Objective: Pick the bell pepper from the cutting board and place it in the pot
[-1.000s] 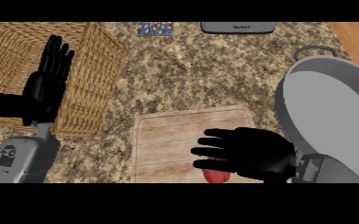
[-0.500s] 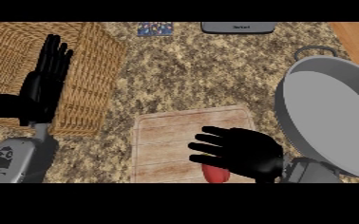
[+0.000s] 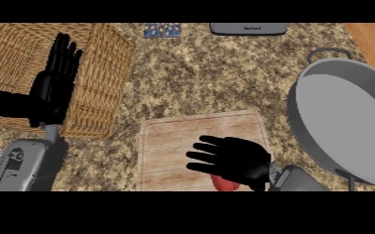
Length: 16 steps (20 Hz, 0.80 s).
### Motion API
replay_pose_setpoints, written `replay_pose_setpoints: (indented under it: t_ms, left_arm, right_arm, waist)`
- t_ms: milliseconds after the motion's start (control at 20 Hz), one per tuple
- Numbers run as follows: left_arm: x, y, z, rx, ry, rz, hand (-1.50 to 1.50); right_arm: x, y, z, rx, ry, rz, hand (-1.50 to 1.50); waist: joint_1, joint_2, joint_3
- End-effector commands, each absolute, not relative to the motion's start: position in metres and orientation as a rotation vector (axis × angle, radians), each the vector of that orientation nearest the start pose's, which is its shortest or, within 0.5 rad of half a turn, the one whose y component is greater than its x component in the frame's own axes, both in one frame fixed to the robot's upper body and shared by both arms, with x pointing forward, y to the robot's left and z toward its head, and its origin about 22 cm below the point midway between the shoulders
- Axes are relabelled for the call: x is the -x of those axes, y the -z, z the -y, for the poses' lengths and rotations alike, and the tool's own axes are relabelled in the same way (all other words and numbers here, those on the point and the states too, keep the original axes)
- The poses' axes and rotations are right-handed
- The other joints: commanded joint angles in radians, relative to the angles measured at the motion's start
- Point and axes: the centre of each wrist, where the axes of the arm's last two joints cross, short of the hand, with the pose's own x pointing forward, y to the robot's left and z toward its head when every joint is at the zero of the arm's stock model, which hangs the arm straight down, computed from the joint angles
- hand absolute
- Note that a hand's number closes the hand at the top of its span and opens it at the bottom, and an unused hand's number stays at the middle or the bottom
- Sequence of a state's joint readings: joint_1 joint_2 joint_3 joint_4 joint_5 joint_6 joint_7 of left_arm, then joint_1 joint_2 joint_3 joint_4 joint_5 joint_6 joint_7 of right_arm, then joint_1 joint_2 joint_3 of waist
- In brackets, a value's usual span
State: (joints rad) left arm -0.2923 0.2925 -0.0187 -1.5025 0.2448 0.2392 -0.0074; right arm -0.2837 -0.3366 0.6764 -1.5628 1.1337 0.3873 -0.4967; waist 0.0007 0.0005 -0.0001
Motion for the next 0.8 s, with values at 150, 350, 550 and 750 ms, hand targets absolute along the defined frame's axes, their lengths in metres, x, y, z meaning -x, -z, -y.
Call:
replay_pose_setpoints:
  t_ms: [150,350,550,750]
  left_arm:
    - [-0.317,-0.104,-0.27,-0.098,-0.068,1.754,0.0]
    - [-0.303,-0.079,-0.273,-0.098,-0.044,1.765,0.0]
    - [-0.303,-0.092,-0.276,-0.096,-0.038,1.741,0.0]
    - [-0.312,-0.078,-0.277,-0.105,-0.069,1.751,0.0]
  right_arm:
    - [-0.247,0.008,0.141,-0.021,2.896,-2.064,-1.5]
    - [-0.231,0.009,0.101,0.105,2.775,-1.948,1.5]
    - [-0.221,0.009,0.108,0.124,2.715,-1.984,1.5]
    - [-0.222,0.008,0.103,0.079,2.671,-2.003,1.5]
  waist:
    - [0.001,0.0,0.0]
    - [0.005,0.0,0.0]
    - [0.002,-0.002,0.0]
    - [-0.002,-0.001,0.0]
